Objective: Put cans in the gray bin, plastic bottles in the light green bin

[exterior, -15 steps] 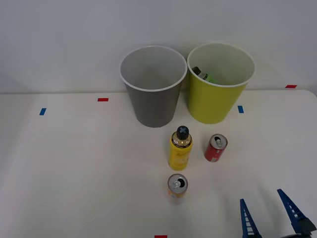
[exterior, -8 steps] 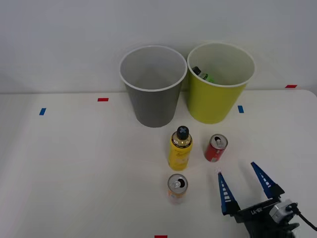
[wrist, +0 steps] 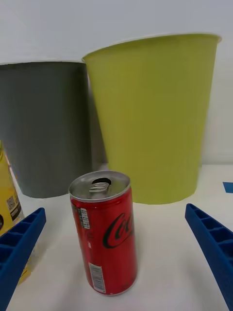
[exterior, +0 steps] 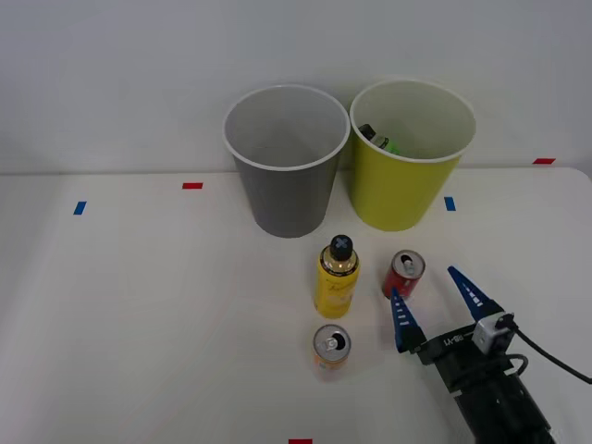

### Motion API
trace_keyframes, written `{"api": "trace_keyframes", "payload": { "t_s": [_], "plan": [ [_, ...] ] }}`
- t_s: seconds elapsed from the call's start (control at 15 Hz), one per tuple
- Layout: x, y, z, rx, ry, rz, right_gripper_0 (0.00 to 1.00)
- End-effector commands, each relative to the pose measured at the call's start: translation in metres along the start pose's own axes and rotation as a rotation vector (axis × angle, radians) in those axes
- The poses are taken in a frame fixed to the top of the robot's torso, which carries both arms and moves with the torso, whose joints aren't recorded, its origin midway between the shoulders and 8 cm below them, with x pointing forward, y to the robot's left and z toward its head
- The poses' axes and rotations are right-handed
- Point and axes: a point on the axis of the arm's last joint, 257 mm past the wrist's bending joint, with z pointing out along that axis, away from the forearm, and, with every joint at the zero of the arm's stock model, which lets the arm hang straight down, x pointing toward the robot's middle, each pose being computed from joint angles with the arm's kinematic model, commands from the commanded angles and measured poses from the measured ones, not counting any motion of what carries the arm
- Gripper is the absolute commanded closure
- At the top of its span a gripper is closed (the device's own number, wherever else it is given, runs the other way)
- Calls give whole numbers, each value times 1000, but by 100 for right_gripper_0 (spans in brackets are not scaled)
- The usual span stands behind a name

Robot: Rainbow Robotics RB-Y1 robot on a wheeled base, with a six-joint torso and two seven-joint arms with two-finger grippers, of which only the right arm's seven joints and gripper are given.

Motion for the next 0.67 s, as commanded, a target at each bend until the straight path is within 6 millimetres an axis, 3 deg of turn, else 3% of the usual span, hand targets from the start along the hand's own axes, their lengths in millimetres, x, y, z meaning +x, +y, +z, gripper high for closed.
{"api": "trace_keyframes", "payload": {
  "t_s": [0.07, 0.67],
  "plan": [
    [1, -2, 22, -2, 24, -9, 0],
    [11, 8, 45, -27, 82, -6, 0]
  ]
}}
